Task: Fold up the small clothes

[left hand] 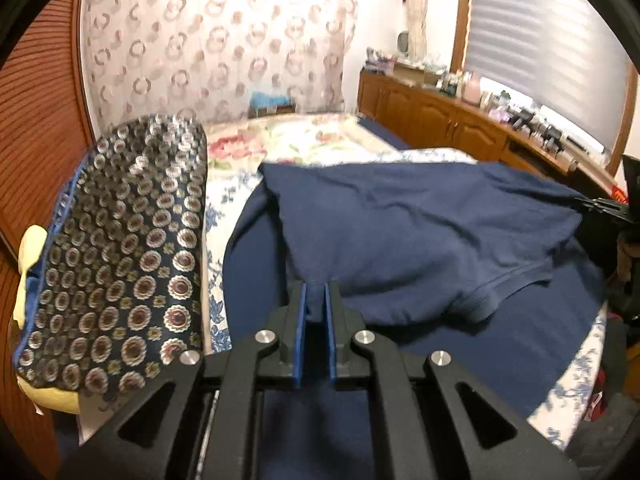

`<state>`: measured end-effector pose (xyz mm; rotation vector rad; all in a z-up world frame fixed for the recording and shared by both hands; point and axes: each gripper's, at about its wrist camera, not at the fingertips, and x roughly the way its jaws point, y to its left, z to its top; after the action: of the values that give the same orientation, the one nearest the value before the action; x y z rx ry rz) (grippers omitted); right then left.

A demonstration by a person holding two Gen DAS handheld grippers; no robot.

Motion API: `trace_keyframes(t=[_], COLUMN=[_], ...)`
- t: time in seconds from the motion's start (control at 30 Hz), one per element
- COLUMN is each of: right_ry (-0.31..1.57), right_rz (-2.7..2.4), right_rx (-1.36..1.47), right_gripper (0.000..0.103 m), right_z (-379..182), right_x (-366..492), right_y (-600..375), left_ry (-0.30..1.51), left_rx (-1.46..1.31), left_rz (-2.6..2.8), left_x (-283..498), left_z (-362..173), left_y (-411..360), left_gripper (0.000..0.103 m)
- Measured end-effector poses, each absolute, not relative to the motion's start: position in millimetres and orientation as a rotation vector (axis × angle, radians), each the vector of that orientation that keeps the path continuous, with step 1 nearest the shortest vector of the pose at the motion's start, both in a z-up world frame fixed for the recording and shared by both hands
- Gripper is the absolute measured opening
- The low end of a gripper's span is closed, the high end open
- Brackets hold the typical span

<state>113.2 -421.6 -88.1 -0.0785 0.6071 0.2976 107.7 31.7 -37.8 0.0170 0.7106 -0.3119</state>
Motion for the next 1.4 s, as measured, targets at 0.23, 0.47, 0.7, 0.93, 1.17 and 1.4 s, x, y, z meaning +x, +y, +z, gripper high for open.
trace_keyframes(t=[0.23, 0.47, 0.7, 0.93, 1.17, 1.4], right_ry=[0.578, 0.575, 0.672, 0.713, 0.684, 0.675], right_rz=[0.316, 0.322, 0.318, 0.288, 0.272, 0.344], right_rx=[-0.104, -0.086, -0.079, -0.099, -0.169, -0.205], right_gripper=[0.004, 0.004, 0.004, 0.014, 0.028, 0.037], right_z=[-69, -57, -87, -104, -99, -107], right_x=[79, 49, 38, 46, 51, 59], right_y=[-421, -429, -434, -424, -410, -379], left_ry=[0.636, 0.604, 0.685, 0.791, 0.845, 0.879], left_rx=[0.0, -0.03, -0.036, -0.044, -0.014, -0.001], left_rz=[-0.332, -0.333, -0.306, -0.285, -0.232, -0.204], left_x=[71, 42, 24, 30, 30, 32], left_z=[-12, 5, -25, -58, -77, -90], left_y=[38, 51, 55, 48, 42, 45], left_gripper=[0.005, 0.005, 0.005, 0.008, 0.021, 0.024])
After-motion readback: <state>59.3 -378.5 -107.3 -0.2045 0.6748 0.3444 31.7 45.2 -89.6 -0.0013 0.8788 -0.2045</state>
